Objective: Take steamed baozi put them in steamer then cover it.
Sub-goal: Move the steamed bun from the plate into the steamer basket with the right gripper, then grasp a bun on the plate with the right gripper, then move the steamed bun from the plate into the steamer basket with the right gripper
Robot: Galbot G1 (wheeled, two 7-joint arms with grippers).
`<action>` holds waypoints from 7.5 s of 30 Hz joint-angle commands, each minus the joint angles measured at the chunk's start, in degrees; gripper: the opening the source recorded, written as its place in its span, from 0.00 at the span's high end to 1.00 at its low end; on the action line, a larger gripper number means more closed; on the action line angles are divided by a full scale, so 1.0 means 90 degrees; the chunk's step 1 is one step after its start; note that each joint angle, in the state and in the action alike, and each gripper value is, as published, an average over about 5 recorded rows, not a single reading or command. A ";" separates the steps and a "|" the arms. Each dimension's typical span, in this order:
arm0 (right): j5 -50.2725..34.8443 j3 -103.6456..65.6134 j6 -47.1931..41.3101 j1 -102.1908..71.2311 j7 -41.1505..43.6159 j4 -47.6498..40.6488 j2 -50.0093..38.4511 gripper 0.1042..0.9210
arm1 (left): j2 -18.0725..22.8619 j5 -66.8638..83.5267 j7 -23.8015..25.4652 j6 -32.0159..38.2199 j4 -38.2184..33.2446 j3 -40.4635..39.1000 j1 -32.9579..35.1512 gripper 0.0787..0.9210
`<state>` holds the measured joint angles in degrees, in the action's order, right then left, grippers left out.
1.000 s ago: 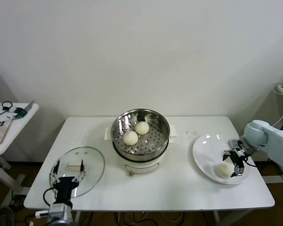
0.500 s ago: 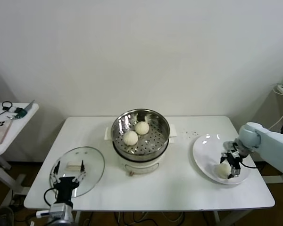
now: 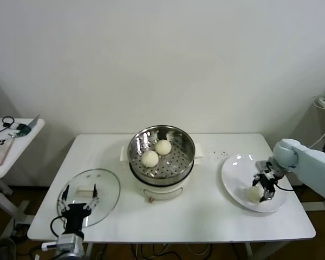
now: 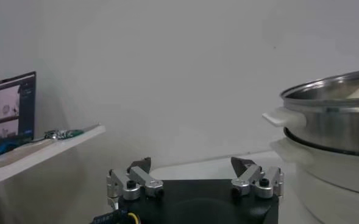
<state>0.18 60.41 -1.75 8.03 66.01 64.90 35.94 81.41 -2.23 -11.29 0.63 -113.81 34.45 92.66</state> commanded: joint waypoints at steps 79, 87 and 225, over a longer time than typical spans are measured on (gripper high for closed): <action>0.0818 0.1360 0.3826 0.2184 0.0969 0.0092 0.4882 0.12 | -0.0165 0.0026 0.0007 0.0048 -0.0028 -0.0066 0.0104 0.12; 0.0523 0.1167 0.3895 0.2660 0.1067 0.0161 0.4526 0.12 | -0.0182 0.0036 0.0005 0.0041 -0.0052 -0.0050 0.0109 0.12; -0.5957 0.3850 -0.2768 0.4545 -0.2149 0.1100 0.3136 0.31 | -0.0323 -0.0029 0.0028 0.0099 -0.0238 -0.0259 0.0024 0.12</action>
<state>-45.06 86.74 -22.77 45.15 49.90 69.69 59.11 78.89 -2.61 -11.09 1.39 -116.08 32.12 92.81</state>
